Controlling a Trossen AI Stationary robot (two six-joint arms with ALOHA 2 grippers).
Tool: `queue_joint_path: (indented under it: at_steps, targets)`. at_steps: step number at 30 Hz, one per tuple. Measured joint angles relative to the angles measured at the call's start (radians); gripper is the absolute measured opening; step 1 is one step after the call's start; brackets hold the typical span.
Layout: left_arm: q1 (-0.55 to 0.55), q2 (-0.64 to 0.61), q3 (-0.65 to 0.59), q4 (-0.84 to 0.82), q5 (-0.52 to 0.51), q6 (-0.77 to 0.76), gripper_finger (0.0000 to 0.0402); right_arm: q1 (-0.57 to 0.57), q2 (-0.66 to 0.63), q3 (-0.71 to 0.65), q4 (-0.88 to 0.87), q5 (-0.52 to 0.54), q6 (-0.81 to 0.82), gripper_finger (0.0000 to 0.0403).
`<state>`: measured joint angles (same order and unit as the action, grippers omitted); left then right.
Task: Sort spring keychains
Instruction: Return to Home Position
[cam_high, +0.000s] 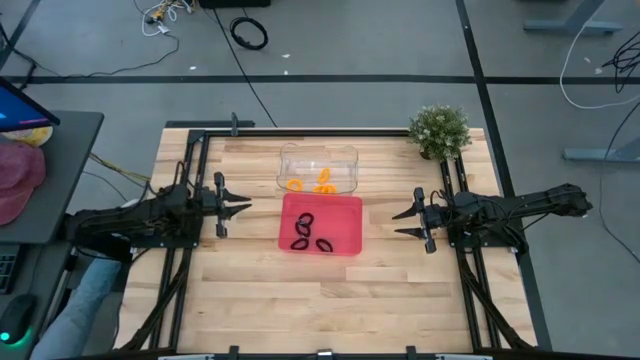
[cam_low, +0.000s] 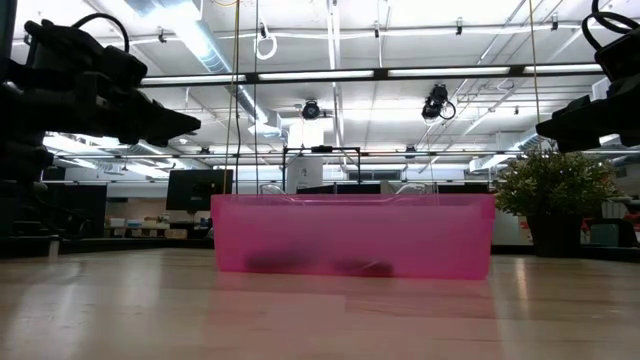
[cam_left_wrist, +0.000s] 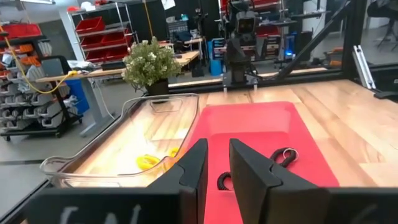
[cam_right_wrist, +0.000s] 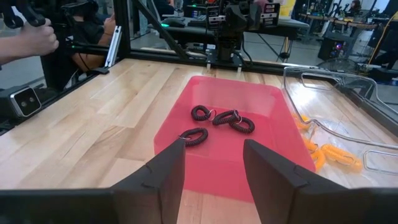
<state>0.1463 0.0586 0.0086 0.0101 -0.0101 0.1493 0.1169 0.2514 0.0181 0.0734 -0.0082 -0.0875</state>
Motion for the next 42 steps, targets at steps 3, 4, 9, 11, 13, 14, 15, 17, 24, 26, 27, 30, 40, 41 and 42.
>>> queue_joint_path:
  at_steps: [3, 4, 9, 11, 13, 14, 15, 17, 24, 26, 27, 30, 40, 41, 42]
  targets:
    - [0.000, 0.000, 0.000, -0.001, 0.001, -0.007, 0.0069, 0.000, 0.000, 0.000, 0.000, 0.000, 0.000, 0.0166]
    - [0.000, 0.000, 0.000, 0.000, 0.002, -0.007, 0.0069, 0.000, 0.000, 0.000, 0.000, 0.000, 0.000, 0.0166]
    - [0.000, 0.000, 0.000, 0.002, 0.005, -0.006, 0.0069, 0.000, 0.000, 0.000, 0.000, 0.000, 0.000, 0.0166]
    - [0.000, 0.000, 0.000, 0.002, 0.005, -0.003, 0.0069, 0.000, 0.000, 0.000, 0.000, 0.000, 0.000, 0.0166]
    - [0.000, 0.000, 0.000, 0.003, 0.006, -0.003, 0.0069, 0.000, 0.000, 0.000, 0.000, 0.000, 0.000, 0.0166]
    - [0.000, 0.000, 0.000, 0.003, 0.006, -0.006, 0.0069, 0.000, 0.000, 0.000, 0.000, 0.000, 0.000, 0.0166]
    - [0.000, 0.000, 0.000, 0.003, 0.006, -0.007, 0.0069, 0.000, 0.000, 0.000, 0.000, 0.000, 0.000, 0.0166]
    - [0.000, 0.000, 0.000, 0.003, 0.007, -0.008, 0.0069, 0.000, 0.000, 0.000, 0.000, 0.000, 0.000, 0.0166]
    - [0.000, 0.000, 0.000, 0.002, 0.007, -0.061, 0.0069, 0.000, 0.000, 0.000, 0.000, 0.000, 0.000, 0.0166]
    - [0.000, 0.000, 0.000, 0.002, 0.007, -0.073, 0.0069, 0.000, 0.000, 0.000, 0.000, 0.000, 0.000, 0.0166]
    - [0.000, 0.000, 0.000, 0.002, 0.007, -0.084, 0.0069, 0.000, 0.000, 0.000, 0.000, 0.000, 0.000, 0.0166]
    - [0.000, 0.000, 0.000, 0.001, 0.007, -0.085, 0.0069, 0.000, 0.000, 0.000, 0.000, 0.000, 0.000, 0.0166]
    - [-0.103, -0.057, 0.000, -0.001, 0.004, -0.042, 0.0069, 0.000, 0.000, 0.000, 0.000, 0.000, 0.000, 0.0166]
    - [-0.133, -0.056, 0.000, -0.002, 0.003, -0.019, 0.0069, 0.000, 0.000, 0.000, 0.000, 0.000, 0.000, 0.0166]
    - [-0.163, -0.056, 0.000, -0.002, 0.000, -0.001, 0.0069, 0.000, 0.000, 0.000, 0.000, 0.000, 0.000, 0.0166]
